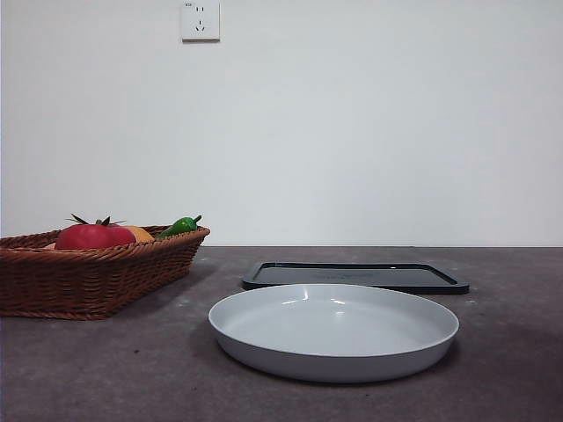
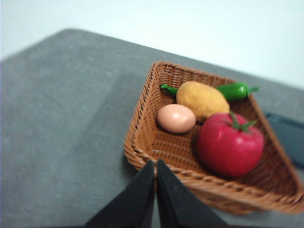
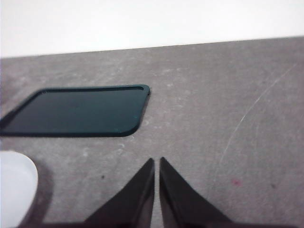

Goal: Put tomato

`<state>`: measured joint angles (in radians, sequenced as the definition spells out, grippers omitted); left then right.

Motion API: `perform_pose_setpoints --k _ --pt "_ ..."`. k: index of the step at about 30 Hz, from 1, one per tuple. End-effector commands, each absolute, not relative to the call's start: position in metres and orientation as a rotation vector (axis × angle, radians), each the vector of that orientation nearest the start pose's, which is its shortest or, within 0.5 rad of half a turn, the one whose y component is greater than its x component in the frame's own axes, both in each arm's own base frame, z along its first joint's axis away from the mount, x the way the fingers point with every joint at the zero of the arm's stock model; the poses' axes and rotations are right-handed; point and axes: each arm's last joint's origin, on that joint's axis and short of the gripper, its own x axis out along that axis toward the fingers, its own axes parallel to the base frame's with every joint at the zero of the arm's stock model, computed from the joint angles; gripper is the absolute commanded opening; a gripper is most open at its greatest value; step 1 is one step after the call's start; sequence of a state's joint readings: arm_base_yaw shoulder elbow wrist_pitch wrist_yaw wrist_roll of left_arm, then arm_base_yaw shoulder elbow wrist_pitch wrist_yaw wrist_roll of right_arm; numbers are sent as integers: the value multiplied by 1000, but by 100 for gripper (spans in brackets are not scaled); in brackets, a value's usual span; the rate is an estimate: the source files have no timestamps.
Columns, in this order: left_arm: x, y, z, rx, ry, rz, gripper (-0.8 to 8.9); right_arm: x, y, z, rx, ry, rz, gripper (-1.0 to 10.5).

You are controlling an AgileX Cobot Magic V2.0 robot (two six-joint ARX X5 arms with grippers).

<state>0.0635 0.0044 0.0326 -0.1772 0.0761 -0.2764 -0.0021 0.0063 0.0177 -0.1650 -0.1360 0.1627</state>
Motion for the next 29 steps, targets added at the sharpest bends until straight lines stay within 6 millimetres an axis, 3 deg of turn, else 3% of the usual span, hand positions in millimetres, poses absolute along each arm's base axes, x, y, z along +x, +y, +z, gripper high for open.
perform_pose_setpoints --k 1,11,20,29 --pt "95 4 149 -432 177 29 7 96 4 152 265 165 115 6" --pt "92 1 159 -522 214 -48 9 93 5 161 378 184 157 6" --pt "84 -2 191 -532 217 -131 10 81 5 206 373 149 169 6" --pt "82 -5 228 -449 350 -254 10 84 10 260 305 253 315 6"
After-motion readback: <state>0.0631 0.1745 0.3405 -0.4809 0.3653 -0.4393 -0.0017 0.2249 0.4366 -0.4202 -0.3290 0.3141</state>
